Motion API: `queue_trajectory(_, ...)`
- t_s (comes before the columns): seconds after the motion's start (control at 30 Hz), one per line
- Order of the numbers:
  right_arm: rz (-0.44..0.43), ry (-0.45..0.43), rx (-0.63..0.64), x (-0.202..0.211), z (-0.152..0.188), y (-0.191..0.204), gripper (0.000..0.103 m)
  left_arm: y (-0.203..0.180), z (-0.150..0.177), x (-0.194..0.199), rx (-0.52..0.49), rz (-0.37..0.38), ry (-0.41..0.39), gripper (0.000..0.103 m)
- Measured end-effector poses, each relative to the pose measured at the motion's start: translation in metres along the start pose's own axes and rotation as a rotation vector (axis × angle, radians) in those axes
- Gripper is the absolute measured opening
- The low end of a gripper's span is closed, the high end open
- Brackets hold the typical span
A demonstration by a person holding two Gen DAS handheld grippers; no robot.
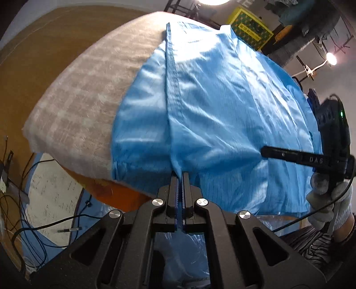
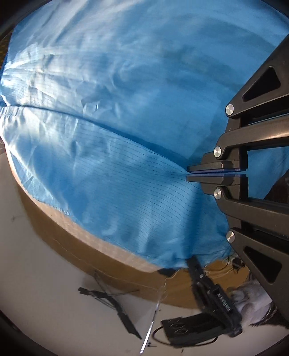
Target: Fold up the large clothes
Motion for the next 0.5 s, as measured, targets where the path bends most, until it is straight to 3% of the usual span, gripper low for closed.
queue_trajectory(0.17,-0.108,-0.007,-0.017,-0.002,-0.005,0.009,0.000,0.017,-0.017,0.013,0.074,-0.002,-0.059,0.000)
queue_trajectory(0.27,-0.067,-0.018,0.051,-0.008,-0.008,0.020,0.000,0.027,-0.019,0.011,0.097,-0.031,-0.065,0.000)
queue_trajectory(0.4,-0.043,0.040,0.049,-0.031,-0.005,0.021,0.000,0.032,-0.004,-0.006,0.059,-0.092,0.001,0.000)
queue_trajectory(0.5,-0.074,0.030,0.039,-0.025,-0.006,0.025,0.000,0.032,-0.012,0.019,0.088,-0.056,-0.076,0.000)
Point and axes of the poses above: each gripper's, at about its wrist camera, not at the fingertips, and x roughly against the way its jaws point, y to its left, z to its underside, the point moved 7 cm from there along -x, roughly the way its jaws point, and after that the axes turned 11 degrees about x, right-handed, at the moved point
